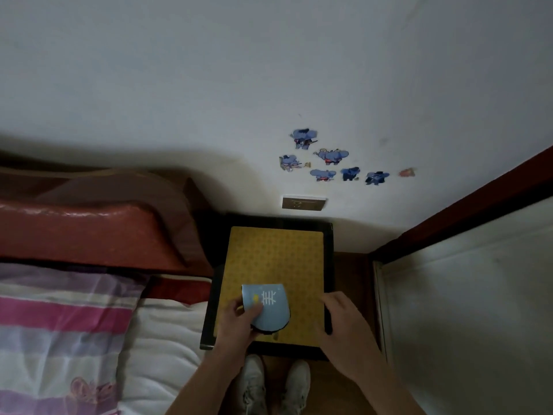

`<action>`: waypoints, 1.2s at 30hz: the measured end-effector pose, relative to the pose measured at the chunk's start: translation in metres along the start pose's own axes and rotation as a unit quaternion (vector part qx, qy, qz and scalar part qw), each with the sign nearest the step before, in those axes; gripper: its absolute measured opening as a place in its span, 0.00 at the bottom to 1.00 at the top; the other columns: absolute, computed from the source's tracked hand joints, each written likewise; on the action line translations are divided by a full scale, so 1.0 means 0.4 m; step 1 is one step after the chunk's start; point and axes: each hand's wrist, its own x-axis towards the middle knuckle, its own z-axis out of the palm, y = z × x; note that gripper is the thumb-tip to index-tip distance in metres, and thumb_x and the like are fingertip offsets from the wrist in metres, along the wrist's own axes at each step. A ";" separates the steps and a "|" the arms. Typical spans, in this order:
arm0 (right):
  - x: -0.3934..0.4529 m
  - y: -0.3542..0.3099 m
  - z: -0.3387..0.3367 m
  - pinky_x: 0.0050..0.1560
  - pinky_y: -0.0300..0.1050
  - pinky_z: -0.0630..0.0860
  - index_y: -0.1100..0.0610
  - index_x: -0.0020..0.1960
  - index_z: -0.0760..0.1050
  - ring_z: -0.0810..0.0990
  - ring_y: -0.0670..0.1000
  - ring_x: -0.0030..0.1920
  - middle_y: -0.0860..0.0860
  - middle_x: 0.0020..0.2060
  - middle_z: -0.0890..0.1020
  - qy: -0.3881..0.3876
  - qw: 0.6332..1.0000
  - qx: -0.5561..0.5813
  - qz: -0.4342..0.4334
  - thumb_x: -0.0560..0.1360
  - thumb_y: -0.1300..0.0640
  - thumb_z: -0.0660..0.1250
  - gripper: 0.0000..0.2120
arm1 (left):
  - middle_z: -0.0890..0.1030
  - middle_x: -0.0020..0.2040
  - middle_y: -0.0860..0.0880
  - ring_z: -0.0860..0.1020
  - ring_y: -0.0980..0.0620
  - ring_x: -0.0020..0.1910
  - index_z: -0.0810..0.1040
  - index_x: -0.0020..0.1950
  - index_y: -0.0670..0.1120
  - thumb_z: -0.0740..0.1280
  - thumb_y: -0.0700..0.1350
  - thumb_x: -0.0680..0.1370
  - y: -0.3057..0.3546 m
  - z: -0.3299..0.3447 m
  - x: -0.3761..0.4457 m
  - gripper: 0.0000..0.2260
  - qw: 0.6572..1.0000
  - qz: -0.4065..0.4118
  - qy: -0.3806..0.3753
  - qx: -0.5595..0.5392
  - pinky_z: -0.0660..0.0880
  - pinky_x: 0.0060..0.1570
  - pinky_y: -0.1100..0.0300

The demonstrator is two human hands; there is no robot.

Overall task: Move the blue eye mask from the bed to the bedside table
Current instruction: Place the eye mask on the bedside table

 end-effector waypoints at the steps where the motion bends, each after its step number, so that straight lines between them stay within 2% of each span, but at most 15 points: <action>1: 0.017 0.021 0.026 0.58 0.38 0.76 0.50 0.69 0.71 0.74 0.43 0.60 0.45 0.60 0.74 -0.011 1.000 -0.025 -0.007 0.78 0.52 0.66 0.19 | 0.80 0.55 0.42 0.81 0.43 0.52 0.74 0.62 0.41 0.70 0.37 0.77 -0.017 0.000 0.042 0.14 1.000 -0.008 0.006 0.008 0.82 0.40 0.52; 4: 0.075 0.085 0.109 0.64 0.38 0.73 0.53 0.72 0.68 0.71 0.46 0.67 0.48 0.67 0.72 -0.030 0.995 -0.099 -0.018 0.79 0.50 0.64 0.23 | 0.80 0.52 0.48 0.81 0.43 0.51 0.73 0.62 0.44 0.72 0.39 0.77 -0.072 0.001 0.173 0.16 0.998 -0.019 0.014 0.061 0.82 0.46 0.45; 8: 0.128 0.150 0.214 0.73 0.47 0.69 0.53 0.77 0.61 0.62 0.51 0.76 0.51 0.76 0.64 -0.062 0.986 -0.154 -0.026 0.79 0.49 0.62 0.28 | 0.81 0.52 0.49 0.82 0.47 0.49 0.75 0.59 0.48 0.74 0.41 0.75 -0.133 -0.011 0.294 0.14 0.997 -0.004 0.013 0.082 0.82 0.41 0.51; 11: 0.148 0.184 0.281 0.77 0.50 0.64 0.54 0.80 0.55 0.53 0.53 0.80 0.53 0.81 0.56 -0.082 0.977 -0.196 -0.035 0.80 0.46 0.61 0.33 | 0.82 0.53 0.50 0.82 0.46 0.51 0.76 0.56 0.51 0.76 0.43 0.74 -0.169 -0.024 0.345 0.14 0.994 0.011 0.013 0.109 0.82 0.49 0.45; 13: 0.153 0.197 0.316 0.78 0.51 0.61 0.55 0.81 0.52 0.50 0.54 0.81 0.53 0.82 0.52 -0.085 0.974 -0.207 -0.038 0.80 0.44 0.61 0.35 | 0.83 0.53 0.50 0.82 0.49 0.50 0.75 0.58 0.50 0.76 0.44 0.73 -0.182 -0.033 0.359 0.17 0.985 0.042 0.023 0.163 0.82 0.50 0.45; 15: 0.158 0.206 0.341 0.79 0.52 0.59 0.55 0.81 0.49 0.48 0.54 0.82 0.53 0.82 0.49 -0.087 0.973 -0.210 -0.037 0.80 0.43 0.60 0.37 | 0.83 0.58 0.46 0.82 0.46 0.52 0.72 0.65 0.48 0.75 0.43 0.74 -0.188 -0.041 0.358 0.22 0.967 0.089 0.021 0.237 0.82 0.51 0.43; 17: 0.161 0.212 0.359 0.79 0.53 0.57 0.54 0.82 0.45 0.45 0.54 0.82 0.52 0.83 0.45 -0.093 0.971 -0.216 -0.033 0.80 0.41 0.59 0.38 | 0.79 0.63 0.44 0.81 0.42 0.56 0.67 0.71 0.48 0.72 0.41 0.76 -0.191 -0.050 0.336 0.26 0.928 0.163 0.018 0.336 0.81 0.52 0.42; 18: 0.161 0.215 0.366 0.79 0.53 0.56 0.54 0.82 0.45 0.44 0.54 0.82 0.52 0.83 0.44 -0.095 0.970 -0.220 -0.030 0.80 0.41 0.59 0.38 | 0.77 0.65 0.42 0.79 0.41 0.58 0.66 0.72 0.48 0.71 0.40 0.75 -0.195 -0.060 0.322 0.27 0.892 0.227 0.017 0.391 0.81 0.51 0.42; 19: 0.161 0.218 0.372 0.79 0.53 0.57 0.54 0.82 0.45 0.43 0.54 0.82 0.53 0.83 0.43 -0.094 0.970 -0.223 -0.028 0.80 0.41 0.60 0.38 | 0.74 0.67 0.41 0.77 0.40 0.61 0.65 0.72 0.47 0.70 0.39 0.75 -0.200 -0.072 0.306 0.27 0.840 0.300 0.005 0.453 0.80 0.52 0.43; 21: 0.161 0.222 0.382 0.78 0.54 0.58 0.53 0.82 0.44 0.41 0.54 0.81 0.53 0.83 0.42 -0.091 0.969 -0.229 -0.023 0.80 0.42 0.61 0.39 | 0.68 0.74 0.42 0.69 0.41 0.70 0.62 0.75 0.49 0.68 0.42 0.75 -0.211 -0.093 0.276 0.30 0.705 0.404 -0.056 0.580 0.78 0.59 0.46; 23: 0.157 0.228 0.392 0.78 0.53 0.56 0.53 0.81 0.42 0.38 0.53 0.81 0.53 0.82 0.40 -0.092 0.967 -0.238 -0.019 0.80 0.42 0.61 0.40 | 0.60 0.80 0.44 0.59 0.44 0.78 0.57 0.78 0.50 0.65 0.48 0.76 -0.226 -0.109 0.262 0.32 0.600 0.419 -0.118 0.672 0.71 0.67 0.46; 25: 0.155 0.232 0.398 0.79 0.52 0.51 0.53 0.81 0.42 0.36 0.53 0.80 0.54 0.82 0.40 -0.090 0.964 -0.248 -0.022 0.80 0.42 0.61 0.40 | 0.51 0.82 0.45 0.50 0.45 0.80 0.50 0.80 0.48 0.63 0.53 0.77 -0.239 -0.117 0.263 0.35 0.540 0.395 -0.140 0.730 0.65 0.72 0.43; 30: 0.152 0.229 0.397 0.80 0.55 0.52 0.54 0.82 0.43 0.38 0.55 0.81 0.55 0.82 0.42 -0.092 0.961 -0.261 -0.026 0.80 0.45 0.62 0.40 | 0.37 0.81 0.46 0.36 0.46 0.79 0.36 0.79 0.48 0.57 0.54 0.80 -0.235 -0.098 0.287 0.36 0.516 0.370 -0.149 0.758 0.53 0.77 0.42; 33: 0.151 0.228 0.395 0.80 0.56 0.55 0.54 0.82 0.42 0.39 0.55 0.81 0.55 0.82 0.41 -0.094 0.959 -0.266 -0.025 0.80 0.45 0.62 0.40 | 0.36 0.80 0.46 0.35 0.47 0.78 0.37 0.79 0.47 0.56 0.54 0.81 -0.221 -0.082 0.305 0.36 0.511 0.368 -0.138 0.764 0.51 0.77 0.43; 36: 0.151 0.233 0.398 0.80 0.57 0.53 0.54 0.81 0.39 0.38 0.56 0.81 0.56 0.82 0.39 -0.098 0.955 -0.279 -0.028 0.81 0.44 0.60 0.40 | 0.37 0.81 0.46 0.36 0.47 0.78 0.39 0.79 0.47 0.56 0.54 0.81 -0.210 -0.076 0.315 0.35 0.506 0.370 -0.136 0.767 0.52 0.77 0.43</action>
